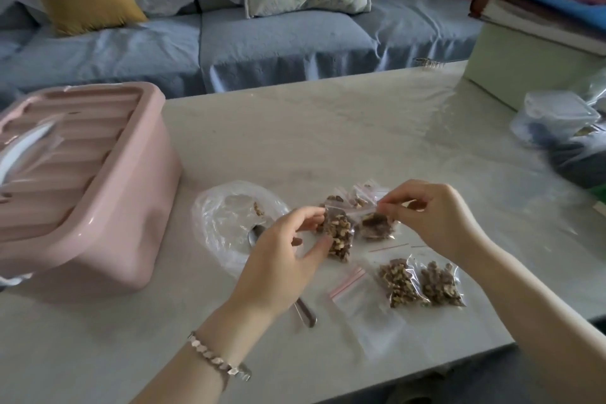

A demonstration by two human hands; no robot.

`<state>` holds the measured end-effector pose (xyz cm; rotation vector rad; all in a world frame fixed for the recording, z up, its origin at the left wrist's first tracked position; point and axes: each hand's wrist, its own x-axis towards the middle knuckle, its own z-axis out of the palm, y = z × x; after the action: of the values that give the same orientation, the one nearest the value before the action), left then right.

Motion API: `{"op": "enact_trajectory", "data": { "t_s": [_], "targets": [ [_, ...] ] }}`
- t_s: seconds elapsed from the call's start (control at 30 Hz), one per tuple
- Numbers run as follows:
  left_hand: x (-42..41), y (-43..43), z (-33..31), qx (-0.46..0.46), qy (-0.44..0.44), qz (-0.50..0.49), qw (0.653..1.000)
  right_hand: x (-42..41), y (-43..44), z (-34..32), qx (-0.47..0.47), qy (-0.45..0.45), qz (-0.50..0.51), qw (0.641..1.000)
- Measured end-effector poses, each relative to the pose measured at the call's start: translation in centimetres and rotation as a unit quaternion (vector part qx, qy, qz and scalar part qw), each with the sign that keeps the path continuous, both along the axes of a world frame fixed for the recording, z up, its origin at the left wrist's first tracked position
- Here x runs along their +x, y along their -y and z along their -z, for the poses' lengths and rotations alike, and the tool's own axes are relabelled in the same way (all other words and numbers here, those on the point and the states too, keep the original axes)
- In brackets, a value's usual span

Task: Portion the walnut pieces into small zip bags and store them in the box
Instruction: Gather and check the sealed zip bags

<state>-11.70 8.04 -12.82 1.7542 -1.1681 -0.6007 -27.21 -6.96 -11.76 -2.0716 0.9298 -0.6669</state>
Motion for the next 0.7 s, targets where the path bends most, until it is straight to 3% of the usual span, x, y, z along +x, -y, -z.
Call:
{"op": "enact_trajectory", "data": {
  "t_s": [0.1,0.2,0.3,0.4,0.53,0.7],
  "targets": [
    [0.4,-0.2,-0.7,-0.026,-0.048,0.016,0.998,1.8,-3.0,-1.6,0.052,0.069,-0.039,0.995],
    [0.7,-0.7,-1.6,-0.059,-0.161,0.034,0.985,3.3,-5.3,-1.6,0.139,0.152,-0.070,0.976],
    [0.9,-1.4,-1.7,-0.081,-0.193,0.006,0.978,4.2,-6.7,-1.1,0.165,0.182,-0.068,0.967],
    [1.4,-2.1,-1.3,-0.078,-0.235,-0.036,0.968,4.6,-7.1,-0.9,0.179,0.161,-0.074,0.968],
    [2.3,-2.3,-0.8,-0.065,-0.210,-0.060,0.974,4.3,-6.8,-0.8,0.183,0.097,-0.095,0.974],
    [2.6,-2.5,-0.8,-0.067,-0.203,-0.041,0.976,4.3,-6.8,-0.8,0.153,0.107,-0.085,0.979]
  ]
}}
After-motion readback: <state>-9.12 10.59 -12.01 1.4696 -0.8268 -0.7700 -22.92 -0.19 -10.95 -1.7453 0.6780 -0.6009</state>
